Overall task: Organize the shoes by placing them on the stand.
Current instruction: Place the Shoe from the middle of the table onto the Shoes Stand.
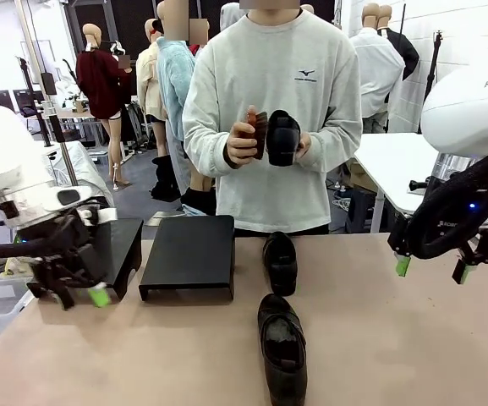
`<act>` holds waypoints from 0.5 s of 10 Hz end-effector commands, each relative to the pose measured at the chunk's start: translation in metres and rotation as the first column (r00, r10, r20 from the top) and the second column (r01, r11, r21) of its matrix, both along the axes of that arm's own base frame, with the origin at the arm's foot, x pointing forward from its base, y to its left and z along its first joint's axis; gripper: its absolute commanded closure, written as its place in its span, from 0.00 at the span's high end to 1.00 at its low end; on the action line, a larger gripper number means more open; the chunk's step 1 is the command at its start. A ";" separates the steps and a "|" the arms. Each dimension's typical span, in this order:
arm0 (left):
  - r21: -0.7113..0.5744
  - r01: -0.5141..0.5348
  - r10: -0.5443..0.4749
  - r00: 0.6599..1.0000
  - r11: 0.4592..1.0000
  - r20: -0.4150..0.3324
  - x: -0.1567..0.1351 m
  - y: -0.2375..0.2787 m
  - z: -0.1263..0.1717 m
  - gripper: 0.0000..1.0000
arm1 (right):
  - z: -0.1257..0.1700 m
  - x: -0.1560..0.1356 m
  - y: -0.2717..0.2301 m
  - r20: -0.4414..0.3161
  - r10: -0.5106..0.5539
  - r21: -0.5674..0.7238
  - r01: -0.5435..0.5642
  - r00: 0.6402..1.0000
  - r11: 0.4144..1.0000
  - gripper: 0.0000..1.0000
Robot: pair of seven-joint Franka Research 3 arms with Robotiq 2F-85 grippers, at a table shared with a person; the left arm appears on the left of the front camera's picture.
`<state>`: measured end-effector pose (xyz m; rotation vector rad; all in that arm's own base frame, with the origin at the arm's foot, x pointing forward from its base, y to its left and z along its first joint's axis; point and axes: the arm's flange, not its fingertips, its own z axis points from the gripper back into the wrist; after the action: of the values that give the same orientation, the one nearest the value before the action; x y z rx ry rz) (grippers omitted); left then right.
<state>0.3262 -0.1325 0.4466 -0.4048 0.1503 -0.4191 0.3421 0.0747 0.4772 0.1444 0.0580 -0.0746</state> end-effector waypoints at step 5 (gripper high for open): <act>-0.072 -0.037 0.029 0.994 0.997 -0.107 -0.037 -0.068 -0.002 1.00 | -0.001 0.005 0.004 0.007 0.004 0.018 -0.004 1.000 1.000 1.00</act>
<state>0.2874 -0.2091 0.4416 -0.4972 0.2376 -0.3316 0.3427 0.0755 0.4765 0.1430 0.0602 -0.0731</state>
